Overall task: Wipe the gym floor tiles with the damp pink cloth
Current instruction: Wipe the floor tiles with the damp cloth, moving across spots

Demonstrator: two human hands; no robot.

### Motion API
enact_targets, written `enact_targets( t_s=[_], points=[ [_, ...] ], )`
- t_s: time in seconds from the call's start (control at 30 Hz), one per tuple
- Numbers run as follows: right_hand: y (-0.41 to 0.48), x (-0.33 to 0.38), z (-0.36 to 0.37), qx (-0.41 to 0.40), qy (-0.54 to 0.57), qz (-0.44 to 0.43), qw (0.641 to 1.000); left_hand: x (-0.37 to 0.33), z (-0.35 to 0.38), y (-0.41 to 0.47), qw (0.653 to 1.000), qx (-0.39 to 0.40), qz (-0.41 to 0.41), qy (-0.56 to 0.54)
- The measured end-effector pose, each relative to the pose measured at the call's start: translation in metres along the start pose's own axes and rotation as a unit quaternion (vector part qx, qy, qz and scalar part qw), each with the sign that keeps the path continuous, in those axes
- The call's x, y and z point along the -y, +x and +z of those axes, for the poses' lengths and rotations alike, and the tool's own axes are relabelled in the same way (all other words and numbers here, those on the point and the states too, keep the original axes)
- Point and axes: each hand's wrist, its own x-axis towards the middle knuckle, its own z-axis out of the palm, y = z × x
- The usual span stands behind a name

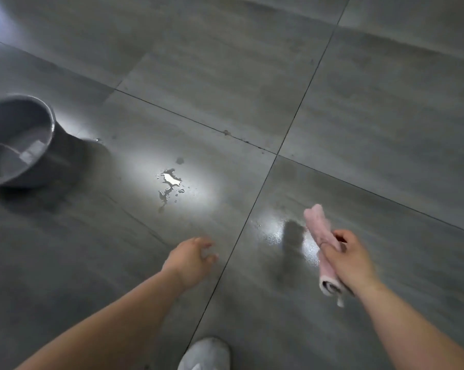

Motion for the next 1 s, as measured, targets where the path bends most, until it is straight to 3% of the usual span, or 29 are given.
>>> enact_targets(
  t_s=[0.1,0.23,0.47,0.63,0.77,0.9,1.0],
  points=[
    [-0.048,0.052,-0.036,0.005,0.005,0.014,1.000,-0.041,-0.047,-0.059,0.998,0.005,0.023,-0.052],
    [-0.122,0.139,-0.087,0.008,0.022,0.025,0.999,-0.058,-0.135,-0.150,0.993,-0.001,-0.015,-0.117],
    [-0.207,0.254,-0.116,0.009,0.028,0.029,0.999,-0.016,-0.260,-0.244,0.984,-0.025,-0.081,-0.154],
    [-0.202,0.291,-0.057,0.012,-0.026,0.021,0.999,0.054,-0.285,-0.233,0.968,-0.053,-0.136,-0.202],
    [-0.180,0.306,0.021,-0.006,-0.054,0.041,0.998,0.118,-0.297,-0.196,0.972,-0.033,-0.123,-0.195],
    [-0.152,0.316,0.092,-0.005,-0.102,0.028,0.994,0.174,-0.320,-0.139,0.991,-0.032,-0.072,-0.112],
    [-0.125,0.315,0.133,0.001,-0.142,-0.022,0.990,0.193,-0.321,-0.081,0.999,-0.040,-0.010,0.017]
  ],
)
